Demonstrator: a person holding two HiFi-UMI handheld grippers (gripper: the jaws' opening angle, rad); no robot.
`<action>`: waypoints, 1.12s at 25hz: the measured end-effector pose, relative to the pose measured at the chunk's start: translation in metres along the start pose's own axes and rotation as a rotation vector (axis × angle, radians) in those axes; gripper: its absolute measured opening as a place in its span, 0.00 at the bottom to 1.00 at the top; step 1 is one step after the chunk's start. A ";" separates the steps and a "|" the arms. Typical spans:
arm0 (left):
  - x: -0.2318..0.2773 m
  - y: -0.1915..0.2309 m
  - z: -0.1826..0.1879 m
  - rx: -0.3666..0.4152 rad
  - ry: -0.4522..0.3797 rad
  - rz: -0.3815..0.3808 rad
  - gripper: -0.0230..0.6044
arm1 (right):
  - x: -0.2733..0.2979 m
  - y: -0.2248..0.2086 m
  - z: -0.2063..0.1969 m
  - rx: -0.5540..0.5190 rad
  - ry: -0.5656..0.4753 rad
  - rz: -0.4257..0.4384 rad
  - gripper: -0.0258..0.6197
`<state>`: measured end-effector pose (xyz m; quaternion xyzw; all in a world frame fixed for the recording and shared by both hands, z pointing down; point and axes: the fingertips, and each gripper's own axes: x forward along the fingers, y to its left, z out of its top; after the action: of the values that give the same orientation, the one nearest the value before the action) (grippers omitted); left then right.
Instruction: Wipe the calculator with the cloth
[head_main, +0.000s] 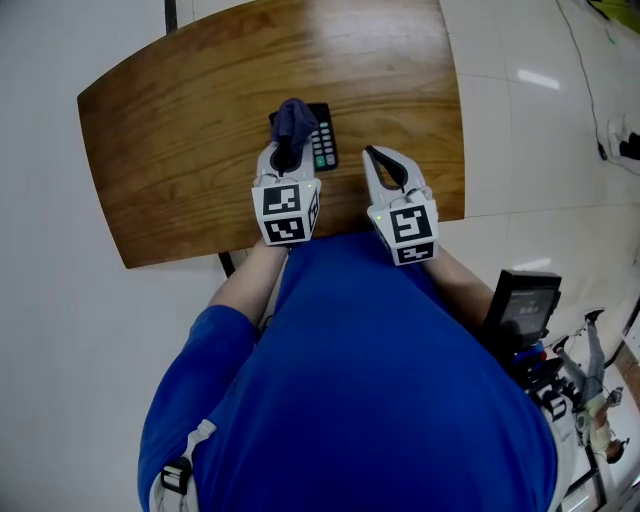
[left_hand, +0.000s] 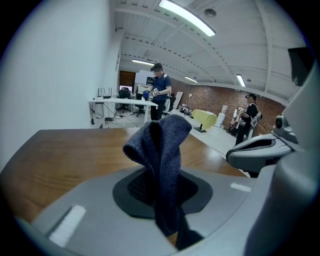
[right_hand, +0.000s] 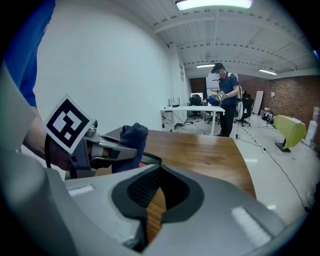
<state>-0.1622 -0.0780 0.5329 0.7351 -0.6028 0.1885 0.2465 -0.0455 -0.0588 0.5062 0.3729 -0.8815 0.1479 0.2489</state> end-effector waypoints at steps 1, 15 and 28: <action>0.005 -0.004 0.000 0.013 0.014 -0.009 0.13 | 0.000 -0.002 -0.001 0.006 0.004 -0.005 0.04; 0.054 -0.037 -0.020 0.103 0.170 -0.109 0.13 | -0.003 -0.017 -0.015 0.034 0.046 -0.056 0.04; 0.033 0.011 -0.023 0.042 0.192 -0.009 0.13 | 0.001 -0.008 -0.008 0.008 0.033 -0.022 0.04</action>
<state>-0.1660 -0.0925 0.5717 0.7213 -0.5691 0.2695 0.2885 -0.0373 -0.0616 0.5139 0.3810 -0.8727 0.1548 0.2633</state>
